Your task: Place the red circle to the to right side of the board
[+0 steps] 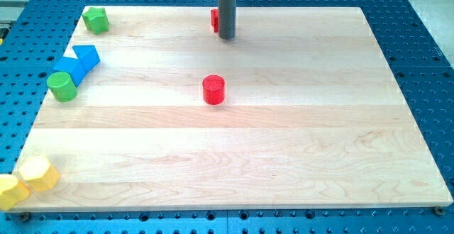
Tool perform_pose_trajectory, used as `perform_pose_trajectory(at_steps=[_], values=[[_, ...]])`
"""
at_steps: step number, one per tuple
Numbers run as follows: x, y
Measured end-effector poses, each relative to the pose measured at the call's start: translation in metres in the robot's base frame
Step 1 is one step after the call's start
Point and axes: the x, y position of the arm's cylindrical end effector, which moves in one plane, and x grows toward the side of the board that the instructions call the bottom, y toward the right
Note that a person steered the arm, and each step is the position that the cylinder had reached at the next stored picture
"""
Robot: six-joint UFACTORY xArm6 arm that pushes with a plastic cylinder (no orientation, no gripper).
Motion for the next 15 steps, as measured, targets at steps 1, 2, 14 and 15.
perform_pose_trajectory(at_steps=[1, 2, 14, 15], values=[[0.000, 0.000], [0.009, -0.013], [0.165, 0.146], [0.144, 0.167]])
